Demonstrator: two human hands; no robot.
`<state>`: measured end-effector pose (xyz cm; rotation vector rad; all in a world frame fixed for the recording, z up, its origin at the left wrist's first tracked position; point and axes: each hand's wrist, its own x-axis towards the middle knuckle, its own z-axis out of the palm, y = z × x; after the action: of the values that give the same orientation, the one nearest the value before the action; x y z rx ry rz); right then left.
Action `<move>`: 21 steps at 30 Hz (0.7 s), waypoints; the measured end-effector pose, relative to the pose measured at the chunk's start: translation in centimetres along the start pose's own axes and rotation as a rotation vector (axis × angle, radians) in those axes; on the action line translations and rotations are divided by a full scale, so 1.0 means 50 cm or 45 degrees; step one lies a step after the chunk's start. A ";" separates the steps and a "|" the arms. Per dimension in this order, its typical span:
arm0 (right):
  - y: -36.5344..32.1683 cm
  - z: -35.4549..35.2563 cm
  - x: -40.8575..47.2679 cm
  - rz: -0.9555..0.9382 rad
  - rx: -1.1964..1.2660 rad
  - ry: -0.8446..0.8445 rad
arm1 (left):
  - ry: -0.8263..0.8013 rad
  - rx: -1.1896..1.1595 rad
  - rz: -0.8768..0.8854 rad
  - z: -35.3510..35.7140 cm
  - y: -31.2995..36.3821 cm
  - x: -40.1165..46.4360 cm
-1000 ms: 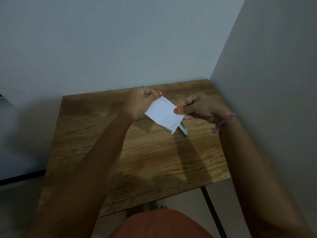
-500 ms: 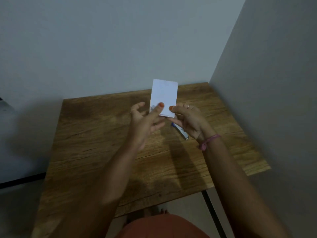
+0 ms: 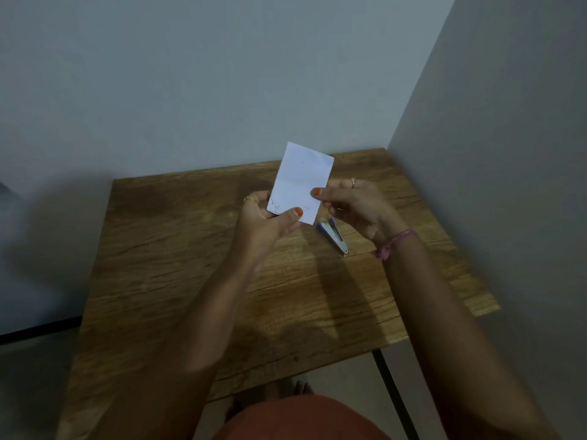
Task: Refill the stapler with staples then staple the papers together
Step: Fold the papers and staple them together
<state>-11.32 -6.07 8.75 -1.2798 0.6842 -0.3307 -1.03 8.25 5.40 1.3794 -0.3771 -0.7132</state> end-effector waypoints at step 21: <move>-0.014 0.014 0.037 -0.013 0.560 0.167 | -0.077 0.079 0.170 -0.034 0.060 0.062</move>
<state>-9.39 -6.81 8.98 -0.8478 0.6710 -0.5448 3.06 7.60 7.51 1.3791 -0.5378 -0.6387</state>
